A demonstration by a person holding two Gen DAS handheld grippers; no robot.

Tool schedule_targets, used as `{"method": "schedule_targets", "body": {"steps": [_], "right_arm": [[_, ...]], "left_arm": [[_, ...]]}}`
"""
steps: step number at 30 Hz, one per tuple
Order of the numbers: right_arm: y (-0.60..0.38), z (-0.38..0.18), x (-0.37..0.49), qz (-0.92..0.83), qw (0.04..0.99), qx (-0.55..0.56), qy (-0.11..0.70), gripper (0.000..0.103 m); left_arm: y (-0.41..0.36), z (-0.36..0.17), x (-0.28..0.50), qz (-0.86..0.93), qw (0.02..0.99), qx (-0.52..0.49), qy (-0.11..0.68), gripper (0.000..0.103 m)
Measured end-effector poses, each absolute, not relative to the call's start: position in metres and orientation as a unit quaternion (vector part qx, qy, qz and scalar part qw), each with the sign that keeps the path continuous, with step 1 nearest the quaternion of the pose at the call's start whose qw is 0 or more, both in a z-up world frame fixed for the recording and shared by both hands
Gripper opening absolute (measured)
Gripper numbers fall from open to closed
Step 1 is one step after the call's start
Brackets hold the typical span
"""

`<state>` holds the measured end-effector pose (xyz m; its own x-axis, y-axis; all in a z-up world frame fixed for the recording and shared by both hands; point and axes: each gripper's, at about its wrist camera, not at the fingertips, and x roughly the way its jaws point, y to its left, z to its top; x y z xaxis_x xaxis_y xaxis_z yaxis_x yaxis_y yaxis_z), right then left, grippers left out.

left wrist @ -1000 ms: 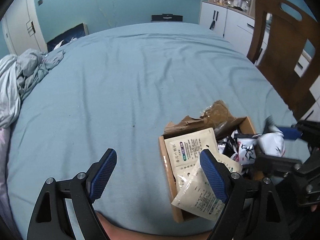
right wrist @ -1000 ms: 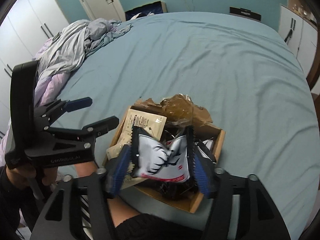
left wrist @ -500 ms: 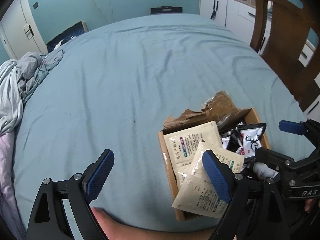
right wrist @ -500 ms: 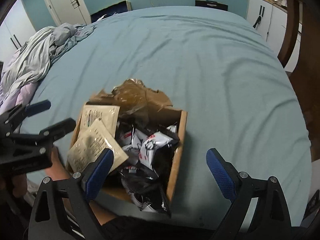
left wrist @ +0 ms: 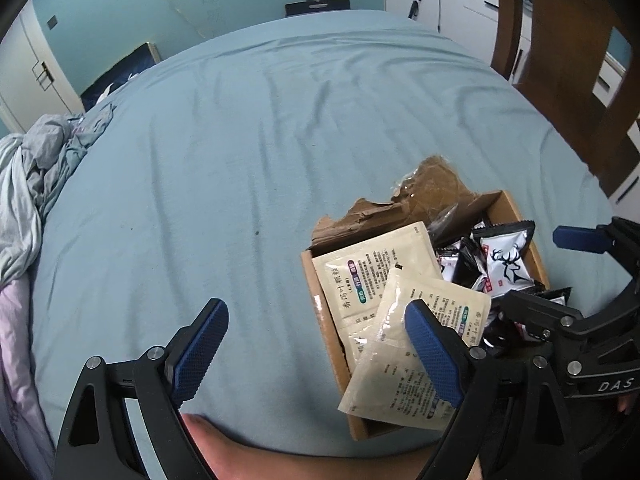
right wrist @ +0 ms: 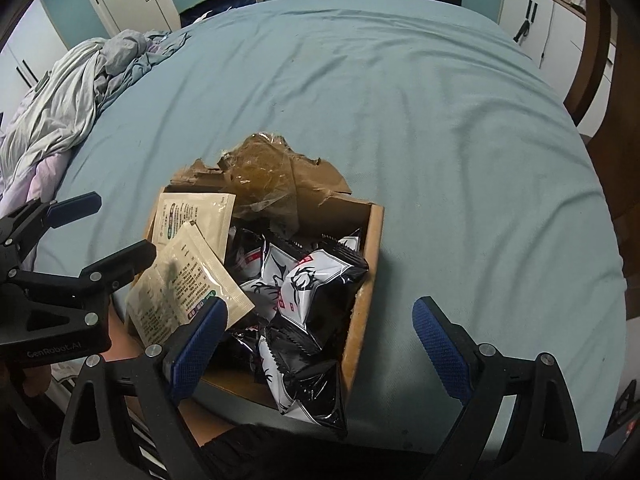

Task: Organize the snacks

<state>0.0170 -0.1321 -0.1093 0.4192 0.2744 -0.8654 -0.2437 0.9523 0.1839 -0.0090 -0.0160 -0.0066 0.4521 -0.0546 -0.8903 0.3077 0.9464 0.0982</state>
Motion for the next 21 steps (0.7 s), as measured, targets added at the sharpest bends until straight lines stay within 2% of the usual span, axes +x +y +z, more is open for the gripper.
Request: {"method": "schedule_targets", "body": {"steps": [8, 21], "right_arm": [[-0.129, -0.112, 0.016, 0.15, 0.84, 0.008, 0.522, 0.094], [-0.126, -0.113, 0.015, 0.144, 0.838, -0.004, 0.526, 0.094]], "left_arm": [[-0.027, -0.008, -0.015, -0.107, 0.843, 0.162, 0.501, 0.091], [-0.03, -0.008, -0.017, -0.109, 0.843, 0.166, 0.5, 0.091]]}}
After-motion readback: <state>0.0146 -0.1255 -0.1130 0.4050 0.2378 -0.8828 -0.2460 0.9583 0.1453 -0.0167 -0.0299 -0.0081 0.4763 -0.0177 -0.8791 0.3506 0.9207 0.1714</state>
